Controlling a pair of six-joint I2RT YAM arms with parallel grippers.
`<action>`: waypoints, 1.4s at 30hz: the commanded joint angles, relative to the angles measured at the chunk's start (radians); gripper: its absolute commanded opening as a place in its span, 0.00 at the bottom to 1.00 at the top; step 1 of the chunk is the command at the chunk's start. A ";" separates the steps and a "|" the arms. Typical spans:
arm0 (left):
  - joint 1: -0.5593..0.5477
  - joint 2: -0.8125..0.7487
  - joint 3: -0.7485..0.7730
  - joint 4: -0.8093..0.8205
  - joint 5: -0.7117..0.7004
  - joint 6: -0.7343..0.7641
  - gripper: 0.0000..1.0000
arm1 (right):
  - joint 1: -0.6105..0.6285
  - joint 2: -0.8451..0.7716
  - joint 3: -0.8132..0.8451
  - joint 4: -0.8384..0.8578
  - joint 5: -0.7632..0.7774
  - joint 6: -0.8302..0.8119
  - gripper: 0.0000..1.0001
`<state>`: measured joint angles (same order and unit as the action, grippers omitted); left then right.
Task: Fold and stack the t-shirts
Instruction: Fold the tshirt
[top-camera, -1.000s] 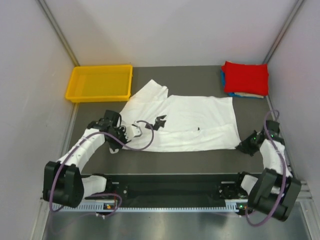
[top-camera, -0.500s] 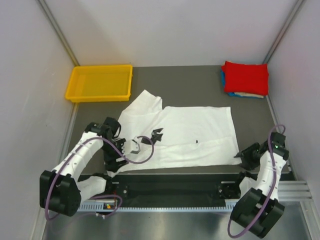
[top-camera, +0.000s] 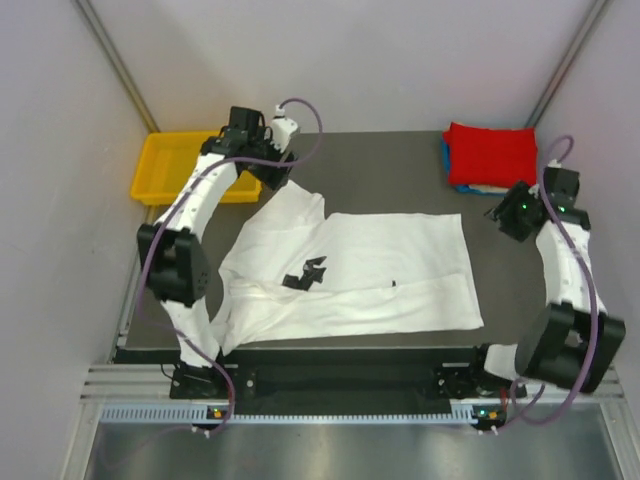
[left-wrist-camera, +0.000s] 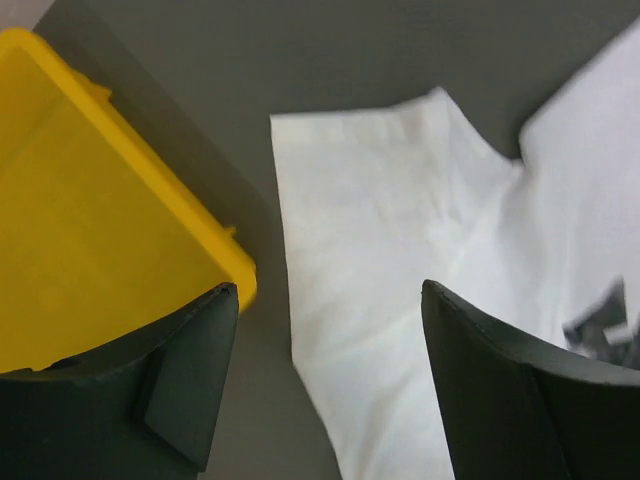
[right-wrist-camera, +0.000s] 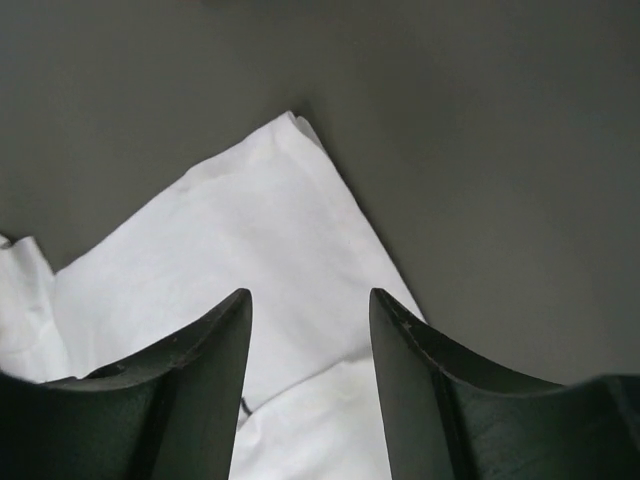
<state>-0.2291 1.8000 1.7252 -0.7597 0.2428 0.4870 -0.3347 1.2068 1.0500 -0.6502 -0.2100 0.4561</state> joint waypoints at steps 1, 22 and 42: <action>-0.004 0.258 0.170 0.154 -0.025 -0.195 0.79 | 0.072 0.210 0.080 0.118 0.052 -0.071 0.50; -0.007 0.717 0.449 0.197 -0.007 -0.379 0.72 | 0.198 0.766 0.389 0.141 0.083 -0.151 0.48; 0.020 0.561 0.336 0.117 0.113 -0.344 0.00 | 0.215 0.785 0.389 0.170 -0.017 -0.161 0.00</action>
<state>-0.2214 2.4489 2.0872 -0.5411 0.3096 0.1326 -0.1318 2.0464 1.4528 -0.4980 -0.1932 0.3084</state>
